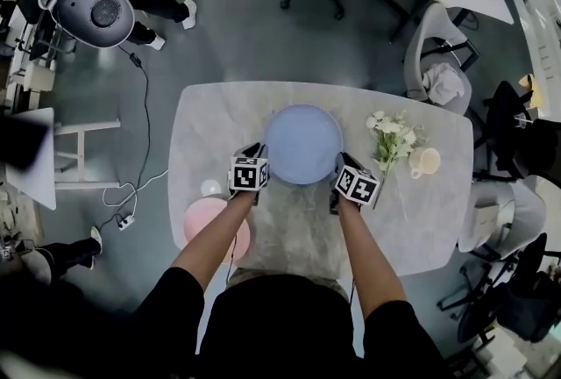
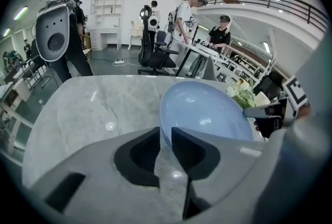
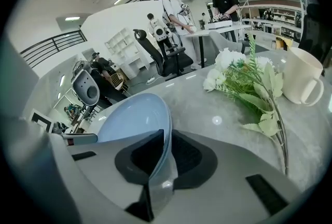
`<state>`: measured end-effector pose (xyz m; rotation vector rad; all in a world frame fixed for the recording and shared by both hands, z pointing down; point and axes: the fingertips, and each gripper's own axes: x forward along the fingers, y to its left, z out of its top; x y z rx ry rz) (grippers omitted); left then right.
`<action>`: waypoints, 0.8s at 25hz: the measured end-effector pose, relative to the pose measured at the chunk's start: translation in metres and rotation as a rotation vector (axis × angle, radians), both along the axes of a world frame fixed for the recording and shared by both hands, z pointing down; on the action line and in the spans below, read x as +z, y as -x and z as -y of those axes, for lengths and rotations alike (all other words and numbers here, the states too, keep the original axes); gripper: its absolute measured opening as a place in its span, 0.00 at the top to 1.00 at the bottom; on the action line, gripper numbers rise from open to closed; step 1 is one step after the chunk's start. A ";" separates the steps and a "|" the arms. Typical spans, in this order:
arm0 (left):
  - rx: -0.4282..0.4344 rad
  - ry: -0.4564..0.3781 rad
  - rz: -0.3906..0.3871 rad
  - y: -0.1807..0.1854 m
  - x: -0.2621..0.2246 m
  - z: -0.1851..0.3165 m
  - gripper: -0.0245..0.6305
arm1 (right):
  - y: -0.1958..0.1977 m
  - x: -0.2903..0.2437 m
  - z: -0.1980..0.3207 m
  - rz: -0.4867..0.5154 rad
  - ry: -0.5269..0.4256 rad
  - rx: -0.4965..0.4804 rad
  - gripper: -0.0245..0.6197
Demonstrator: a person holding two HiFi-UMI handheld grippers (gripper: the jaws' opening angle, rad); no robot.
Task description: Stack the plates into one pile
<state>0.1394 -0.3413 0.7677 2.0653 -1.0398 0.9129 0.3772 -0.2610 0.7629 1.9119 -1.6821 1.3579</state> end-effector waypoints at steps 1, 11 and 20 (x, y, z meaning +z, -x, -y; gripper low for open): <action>-0.004 0.004 -0.006 0.001 0.000 0.000 0.85 | -0.001 0.000 0.000 -0.001 -0.003 0.000 0.91; -0.053 0.050 -0.091 -0.002 0.009 -0.001 0.74 | 0.000 0.004 0.010 0.043 -0.045 -0.020 0.84; -0.042 0.049 -0.078 -0.009 0.021 0.004 0.79 | 0.007 0.023 0.019 0.069 0.008 -0.079 0.84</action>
